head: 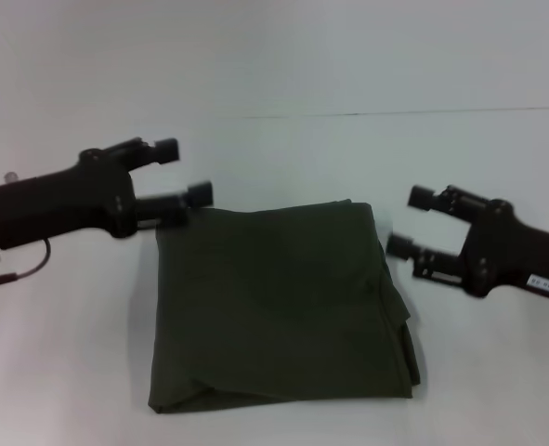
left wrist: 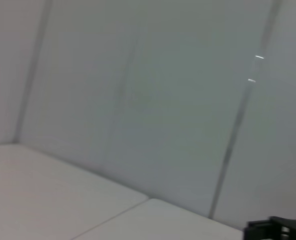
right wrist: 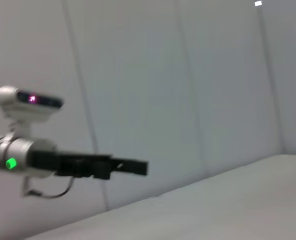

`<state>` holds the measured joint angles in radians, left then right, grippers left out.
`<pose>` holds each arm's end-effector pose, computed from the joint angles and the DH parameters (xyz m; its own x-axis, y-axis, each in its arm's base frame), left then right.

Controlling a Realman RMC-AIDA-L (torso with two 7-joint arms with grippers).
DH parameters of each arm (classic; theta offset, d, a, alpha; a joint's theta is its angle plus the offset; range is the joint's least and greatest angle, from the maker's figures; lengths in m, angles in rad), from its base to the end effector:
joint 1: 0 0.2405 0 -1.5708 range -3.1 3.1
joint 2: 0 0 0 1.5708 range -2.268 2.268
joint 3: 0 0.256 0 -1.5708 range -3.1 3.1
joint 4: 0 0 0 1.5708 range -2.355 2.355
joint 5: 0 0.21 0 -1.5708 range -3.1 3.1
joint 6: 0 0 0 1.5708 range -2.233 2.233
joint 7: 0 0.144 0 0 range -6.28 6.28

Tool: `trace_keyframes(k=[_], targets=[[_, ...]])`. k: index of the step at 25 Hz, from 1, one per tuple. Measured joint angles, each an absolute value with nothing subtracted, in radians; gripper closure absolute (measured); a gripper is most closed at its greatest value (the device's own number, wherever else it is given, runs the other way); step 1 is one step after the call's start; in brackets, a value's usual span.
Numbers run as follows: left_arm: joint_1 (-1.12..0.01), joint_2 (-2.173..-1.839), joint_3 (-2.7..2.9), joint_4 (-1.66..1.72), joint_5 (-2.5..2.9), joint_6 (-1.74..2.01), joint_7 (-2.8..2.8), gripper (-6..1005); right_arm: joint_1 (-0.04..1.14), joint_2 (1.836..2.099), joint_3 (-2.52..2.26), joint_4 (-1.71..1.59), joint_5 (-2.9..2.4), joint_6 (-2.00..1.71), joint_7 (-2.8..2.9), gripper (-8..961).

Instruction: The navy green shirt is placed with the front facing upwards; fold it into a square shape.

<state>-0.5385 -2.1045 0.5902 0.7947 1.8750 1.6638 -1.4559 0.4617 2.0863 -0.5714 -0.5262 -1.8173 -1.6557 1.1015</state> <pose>-0.2307 0.3416 0.0379 0.7077 0.2344 0.6665 0.4462 -0.8797 -0.1644 0.2700 0.3068 0.0064 0.6872 -0.1476 -0.7113 -0.4271 -0.8741 -0.2313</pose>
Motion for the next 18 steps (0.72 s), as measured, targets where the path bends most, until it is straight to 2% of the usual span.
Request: trace_keyframes(k=[2,8,18], targets=[[-0.547,-2.093,0.591,0.776,1.896,1.713,-1.393,89,0.462,2.087,-0.629,-0.544,-1.818,-1.668,1.095,155],[-0.501,-2.096,0.583,0.776,1.951,1.839,-1.269,91,0.455,2.095,-0.825,-0.542,-1.818,-1.663,0.986,22],[-0.438,-2.117,0.55,0.773,2.088,1.861,-1.231,94,0.48,2.099,-0.927,-0.49,-1.811,-1.635,0.925,21]])
